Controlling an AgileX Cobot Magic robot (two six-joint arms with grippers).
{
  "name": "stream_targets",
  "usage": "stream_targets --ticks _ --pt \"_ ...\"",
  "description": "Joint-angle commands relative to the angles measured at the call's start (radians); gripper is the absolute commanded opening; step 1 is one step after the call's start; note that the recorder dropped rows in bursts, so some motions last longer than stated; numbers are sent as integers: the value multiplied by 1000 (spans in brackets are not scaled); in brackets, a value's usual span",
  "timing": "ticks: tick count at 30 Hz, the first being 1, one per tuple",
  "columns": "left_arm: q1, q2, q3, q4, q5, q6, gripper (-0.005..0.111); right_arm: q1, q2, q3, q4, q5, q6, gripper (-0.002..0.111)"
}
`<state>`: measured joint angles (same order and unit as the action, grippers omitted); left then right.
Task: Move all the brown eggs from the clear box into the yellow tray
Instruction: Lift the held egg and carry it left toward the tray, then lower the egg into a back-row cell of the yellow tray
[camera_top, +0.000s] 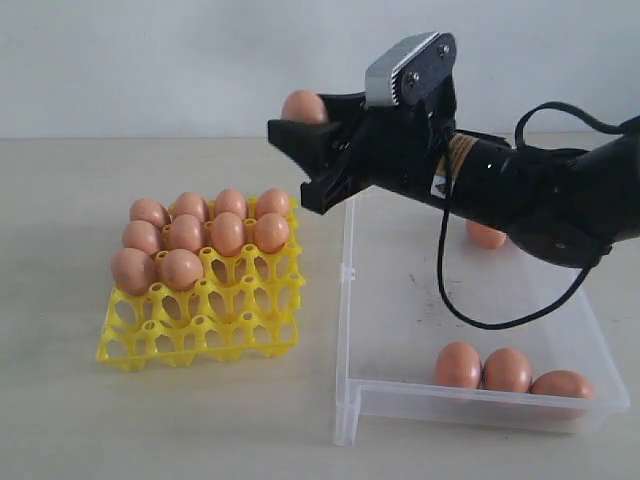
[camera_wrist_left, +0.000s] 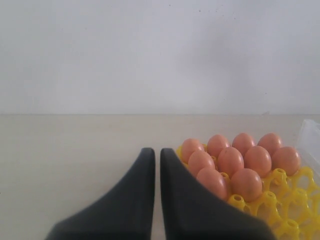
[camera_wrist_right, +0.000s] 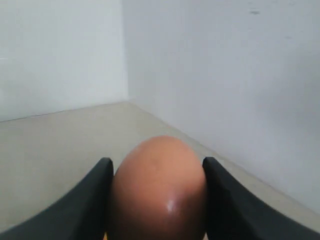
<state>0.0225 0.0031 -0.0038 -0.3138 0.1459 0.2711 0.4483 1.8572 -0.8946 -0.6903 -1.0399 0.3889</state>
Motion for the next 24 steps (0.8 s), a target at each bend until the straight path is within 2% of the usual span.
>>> stream_targets --ticks 1,5,16,24 --pt "2 -3 4 -5 -14 0 4 2 85 -78 -231 -91 158 0" --pt "2 -3 4 -5 -14 0 4 11 188 -169 -302 -120 249 0" --pt "2 -3 4 -5 -14 0 4 144 381 -358 -331 -10 212 0" --pt "2 -3 4 -5 -14 0 4 150 425 -424 -300 35 241 0"
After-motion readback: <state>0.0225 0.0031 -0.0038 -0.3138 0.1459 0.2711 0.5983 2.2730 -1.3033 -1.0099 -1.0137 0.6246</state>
